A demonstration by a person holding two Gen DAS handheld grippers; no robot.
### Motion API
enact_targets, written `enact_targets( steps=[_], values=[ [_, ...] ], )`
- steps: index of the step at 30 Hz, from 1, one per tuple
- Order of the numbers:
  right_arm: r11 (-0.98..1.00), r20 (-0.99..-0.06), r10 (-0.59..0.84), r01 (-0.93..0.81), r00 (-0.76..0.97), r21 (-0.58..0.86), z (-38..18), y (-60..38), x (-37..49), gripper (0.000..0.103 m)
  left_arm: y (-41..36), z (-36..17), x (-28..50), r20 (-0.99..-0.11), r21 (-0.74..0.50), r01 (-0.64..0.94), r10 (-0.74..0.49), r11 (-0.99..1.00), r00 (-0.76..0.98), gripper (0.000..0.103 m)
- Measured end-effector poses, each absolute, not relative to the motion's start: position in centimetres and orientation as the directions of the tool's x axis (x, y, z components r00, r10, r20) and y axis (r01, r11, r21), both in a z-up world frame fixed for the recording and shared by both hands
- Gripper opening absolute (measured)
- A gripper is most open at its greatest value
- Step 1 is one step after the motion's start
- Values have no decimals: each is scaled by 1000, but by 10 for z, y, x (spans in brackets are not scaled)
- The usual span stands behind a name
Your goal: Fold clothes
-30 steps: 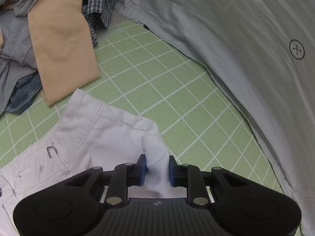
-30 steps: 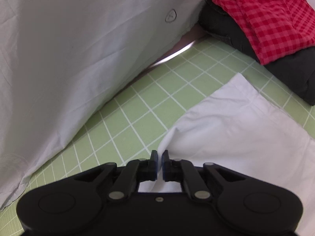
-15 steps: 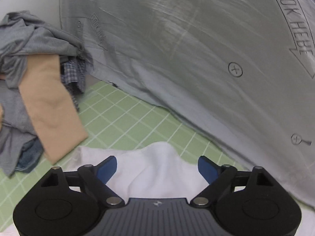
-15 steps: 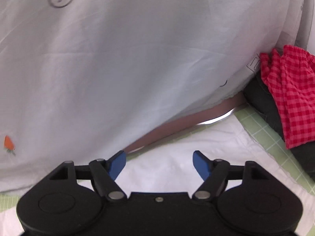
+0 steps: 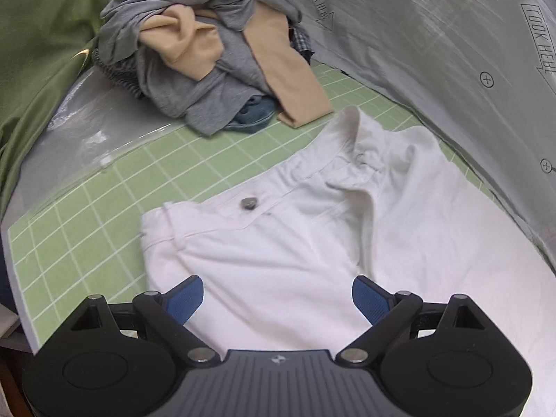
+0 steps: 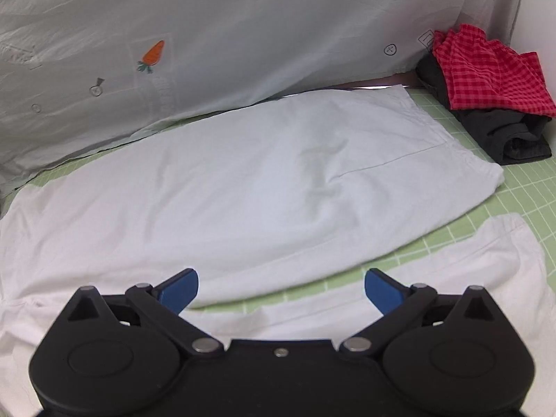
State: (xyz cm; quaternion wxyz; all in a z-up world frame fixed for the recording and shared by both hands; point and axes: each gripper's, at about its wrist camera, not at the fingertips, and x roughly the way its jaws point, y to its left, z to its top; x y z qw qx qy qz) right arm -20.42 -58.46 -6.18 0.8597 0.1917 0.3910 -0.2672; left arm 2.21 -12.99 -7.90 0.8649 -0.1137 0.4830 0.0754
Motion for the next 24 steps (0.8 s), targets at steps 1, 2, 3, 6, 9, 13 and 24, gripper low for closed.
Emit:
enact_targets(
  steps=[1, 2, 3, 6, 9, 13, 24],
  values=[
    [792, -777, -303, 600, 552, 118, -61, -574, -207, 103, -122, -80, 16, -857, -113, -238, 26, 965, 514, 93],
    [799, -779, -296, 590, 553, 115, -60, -564, -210, 103, -112, -83, 12, -862, -106, -235, 29, 966, 505, 93],
    [799, -780, -301, 591, 549, 108, -60, -555, -213, 103, -105, -85, 12, -868, -103, -236, 29, 966, 496, 93],
    [786, -785, -309, 609, 536, 106, -58, -525, -220, 103, -83, -98, 13, -896, -104, -248, 17, 963, 443, 93],
    [770, -795, -317, 630, 516, 102, -57, -499, -227, 103, -66, -108, 19, -914, -103, -260, 12, 960, 406, 93],
    [727, -811, -337, 679, 479, 98, -58, -467, -230, 103, -46, -116, 35, -917, -145, -231, -43, 962, 395, 93],
    [623, -821, -383, 775, 424, 109, -65, -403, -221, 103, -11, -130, 67, -909, -274, -78, -232, 959, 345, 19]
  ],
)
